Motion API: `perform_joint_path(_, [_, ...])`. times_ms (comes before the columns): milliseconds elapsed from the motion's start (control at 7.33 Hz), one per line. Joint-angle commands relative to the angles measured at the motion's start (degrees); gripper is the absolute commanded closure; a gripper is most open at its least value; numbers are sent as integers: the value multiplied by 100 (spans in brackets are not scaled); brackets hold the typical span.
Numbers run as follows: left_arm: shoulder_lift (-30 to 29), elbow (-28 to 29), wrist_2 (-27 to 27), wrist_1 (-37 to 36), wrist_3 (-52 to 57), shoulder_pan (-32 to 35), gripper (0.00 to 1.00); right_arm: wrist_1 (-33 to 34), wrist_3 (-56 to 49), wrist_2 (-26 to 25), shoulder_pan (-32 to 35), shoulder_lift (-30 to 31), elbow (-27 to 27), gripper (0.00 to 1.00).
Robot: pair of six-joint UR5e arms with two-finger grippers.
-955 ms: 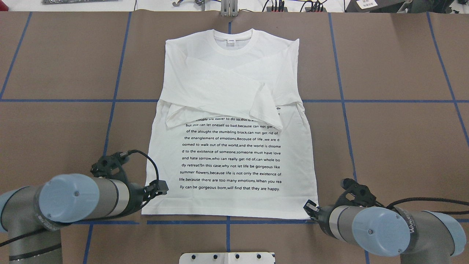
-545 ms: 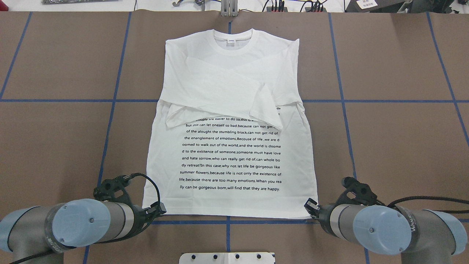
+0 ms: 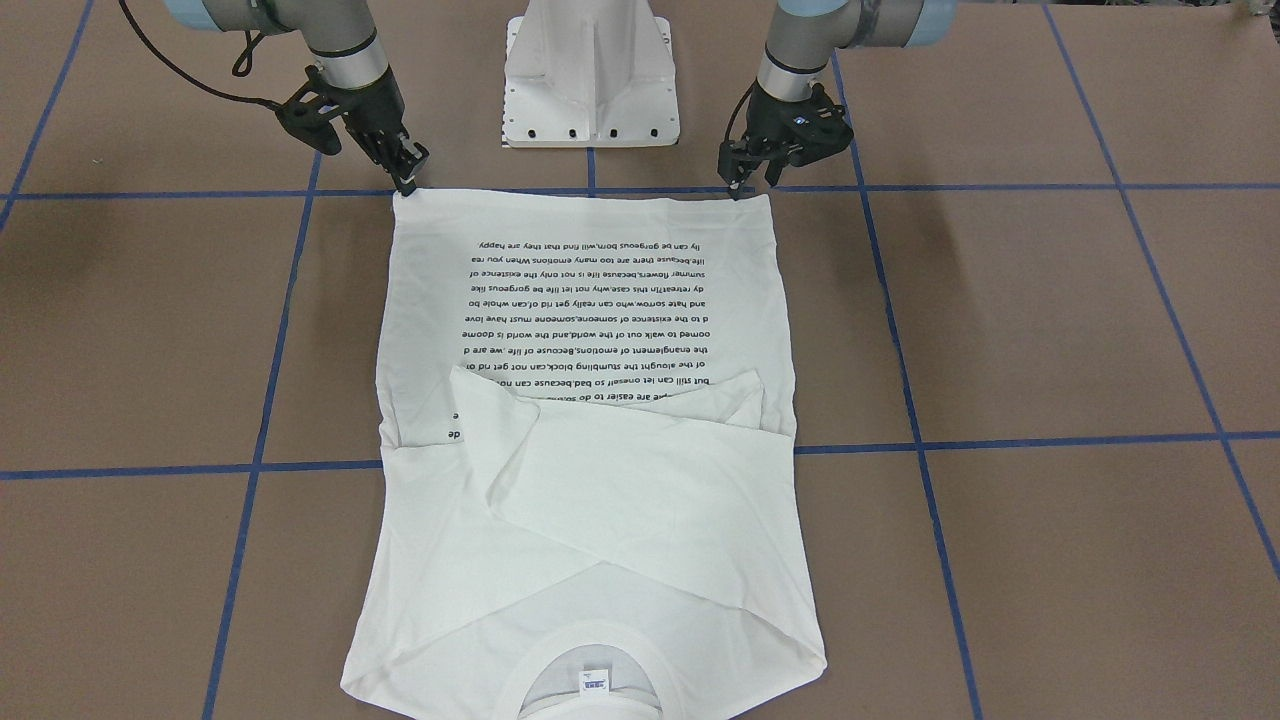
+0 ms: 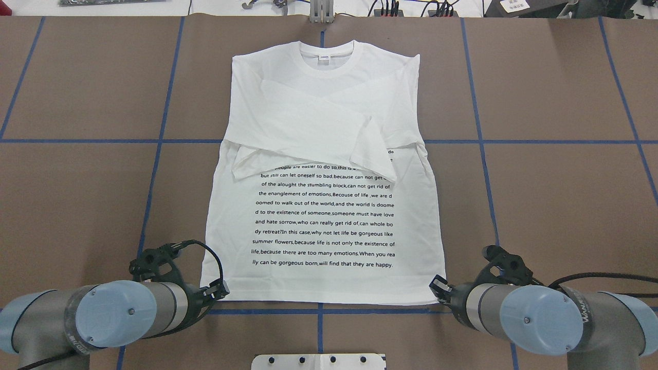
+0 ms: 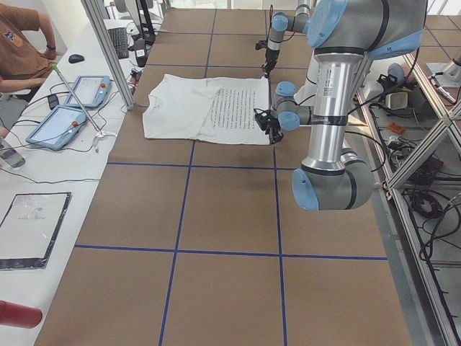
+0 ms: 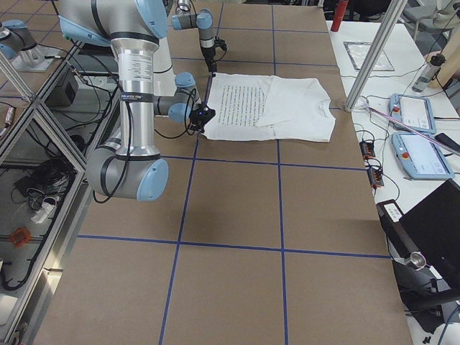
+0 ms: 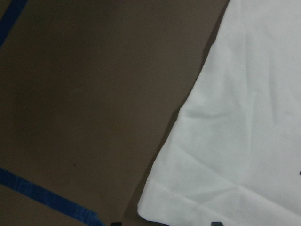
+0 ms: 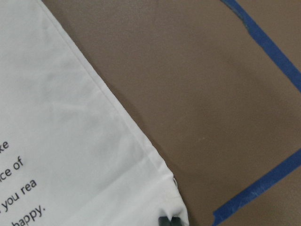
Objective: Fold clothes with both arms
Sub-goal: 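Lift both hem corners and fold them toward the collar with both grippers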
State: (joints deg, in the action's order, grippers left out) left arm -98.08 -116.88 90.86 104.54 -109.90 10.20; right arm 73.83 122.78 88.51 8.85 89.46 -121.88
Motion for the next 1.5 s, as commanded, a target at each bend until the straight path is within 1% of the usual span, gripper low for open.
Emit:
perform_joint_path(0, [8,34,-120,-3,30,-9,37,0,0,0,2,1,-11,100])
perform_joint_path(409, [9,86,-130,-12,21,-18,65,0,0,0,37,1,-11,100])
perform_joint_path(545, [9,95,-130,-30,21,-27,86,0,0,0,46,1,-37,100])
perform_joint_path(682, [35,104,-130,-30,30,-27,100,9,0,0,55,1,-72,100])
perform_joint_path(818, [78,9,-130,-30,38,-27,100,9,0,0,55,1,-81,100])
perform_joint_path(1091, [218,-464,-103,-38,38,-1,100,17,0,0,64,27,-177,100])
perform_joint_path(1227, [472,-893,-69,-73,38,-18,100,18,0,0,55,167,-343,100])
perform_joint_path(1364, [587,-1211,80,-187,-75,-27,100,18,0,9,11,359,-554,100])
